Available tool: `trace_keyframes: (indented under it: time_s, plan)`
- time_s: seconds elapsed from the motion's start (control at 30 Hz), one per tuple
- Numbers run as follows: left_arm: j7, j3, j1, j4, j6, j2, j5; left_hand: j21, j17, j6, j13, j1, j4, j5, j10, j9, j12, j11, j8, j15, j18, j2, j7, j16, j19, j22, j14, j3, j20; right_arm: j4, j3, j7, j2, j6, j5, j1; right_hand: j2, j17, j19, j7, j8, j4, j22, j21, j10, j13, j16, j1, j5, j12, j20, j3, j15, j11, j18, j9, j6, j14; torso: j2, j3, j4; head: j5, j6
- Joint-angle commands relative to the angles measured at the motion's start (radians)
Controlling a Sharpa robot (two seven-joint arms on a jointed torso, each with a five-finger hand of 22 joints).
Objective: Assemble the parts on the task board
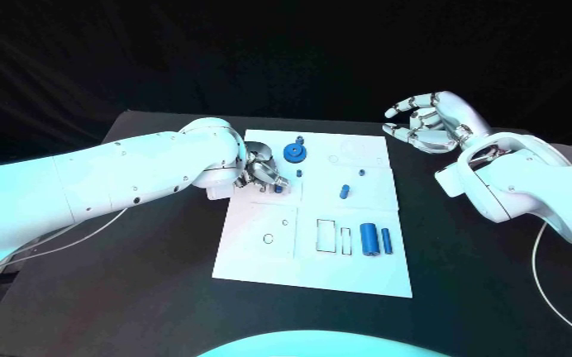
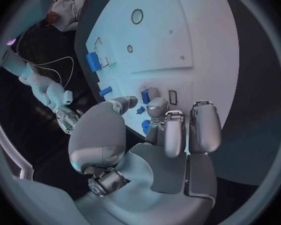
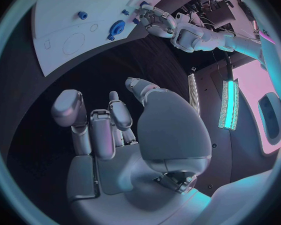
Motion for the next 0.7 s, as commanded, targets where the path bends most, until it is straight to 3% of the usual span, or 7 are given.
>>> trace_keyframes:
  time_s: [0.03,0.2,0.23,0.33,0.53,0.7]
  plan:
    - [0.007,0.005,-0.002,0.014,-0.007,-0.004,0.016,-0.003,0.247,0.005,-0.001,0.009,0.002,-0.005,0.003,0.001,0.001,0.001,0.004,-0.006,-0.013,0.002,-0.001,0.002,0.001,0.0,0.097,-0.008,-0.003,0.0,0.0,0.008,-0.001,0.001,-0.002,-0.002,-0.006,-0.001,-0.004,-0.002,0.007,0.001,-0.001,-0.006,-0.002,-0.001,-0.004,0.0,0.004,-0.006,-0.005,0.003,-0.008,-0.005,0.02,0.001,-0.002,0.036,0.001,-0.0009,0.0009,-0.003,0.001]
    - [0.007,0.024,-0.001,0.03,-0.003,-0.019,0.014,-0.004,0.245,0.004,-0.004,0.013,0.005,-0.005,0.001,0.002,-0.002,0.001,0.004,-0.006,-0.013,0.004,-0.001,0.001,0.0,-0.002,0.097,-0.012,-0.003,-0.001,0.0,0.008,-0.001,0.001,-0.002,-0.004,-0.006,-0.001,-0.004,-0.002,0.007,0.001,-0.001,-0.006,-0.002,-0.001,-0.004,0.0,0.004,-0.006,-0.005,0.003,-0.008,-0.005,0.02,0.001,-0.002,0.036,-0.001,-0.0005,0.0002,-0.004,0.002]
    - [0.006,0.034,0.002,0.039,0.001,-0.028,0.013,-0.004,0.245,0.003,-0.006,0.018,0.005,-0.004,-0.001,0.002,-0.004,0.001,0.003,-0.006,-0.013,0.005,-0.001,0.0,0.001,-0.001,0.097,-0.015,-0.003,-0.001,0.0,0.009,-0.001,0.001,-0.002,-0.004,-0.006,-0.001,-0.004,-0.002,0.007,0.001,-0.001,-0.006,-0.002,-0.001,-0.004,0.0,0.004,-0.006,-0.005,0.003,-0.008,-0.005,0.02,0.001,-0.002,0.036,-0.001,0.0,0.0006,-0.005,0.003]
    - [0.006,0.046,0.014,0.053,0.011,-0.042,0.009,-0.005,0.243,-0.003,-0.014,0.034,0.005,-0.002,-0.007,0.003,-0.01,0.002,0.0,-0.006,-0.013,0.006,0.0,-0.001,0.001,-0.002,0.096,-0.024,-0.003,-0.002,0.0,0.009,-0.001,0.0,-0.002,-0.004,-0.006,-0.001,-0.004,-0.002,0.007,0.001,-0.001,-0.006,-0.002,-0.001,-0.004,0.0,0.004,-0.006,-0.005,0.003,-0.008,-0.005,0.02,0.001,-0.002,0.036,-0.001,0.0005,0.0,-0.006,0.005]
    - [0.005,0.057,0.048,0.064,0.035,-0.059,-0.001,-0.009,0.238,-0.013,-0.033,0.053,0.008,-0.001,-0.021,0.002,-0.027,0.005,-0.007,-0.004,-0.012,0.008,0.004,-0.005,-0.002,-0.008,0.094,-0.036,-0.002,-0.004,0.0,0.008,-0.001,0.0,-0.002,-0.005,-0.006,-0.001,-0.004,-0.002,0.007,0.001,-0.001,-0.006,-0.002,-0.001,-0.004,0.0,0.004,-0.006,-0.005,0.003,-0.008,-0.005,0.02,0.001,-0.002,0.036,-0.001,0.0001,0.001,-0.006,0.007]
    - [0.005,0.061,0.075,0.036,0.06,-0.055,-0.008,-0.014,0.238,-0.037,-0.058,0.071,0.012,0.0,-0.043,-0.008,-0.048,0.015,-0.033,0.004,-0.011,0.014,0.016,-0.005,-0.005,-0.015,0.094,-0.055,0.002,-0.006,0.0,0.008,0.0,0.0,-0.002,-0.005,-0.006,-0.001,-0.004,-0.002,0.007,0.001,-0.001,-0.006,-0.002,-0.001,-0.004,0.0,0.004,-0.006,-0.005,0.003,-0.008,-0.005,0.02,0.001,-0.002,0.036,-0.001,0.0005,0.0002,-0.004,0.009]
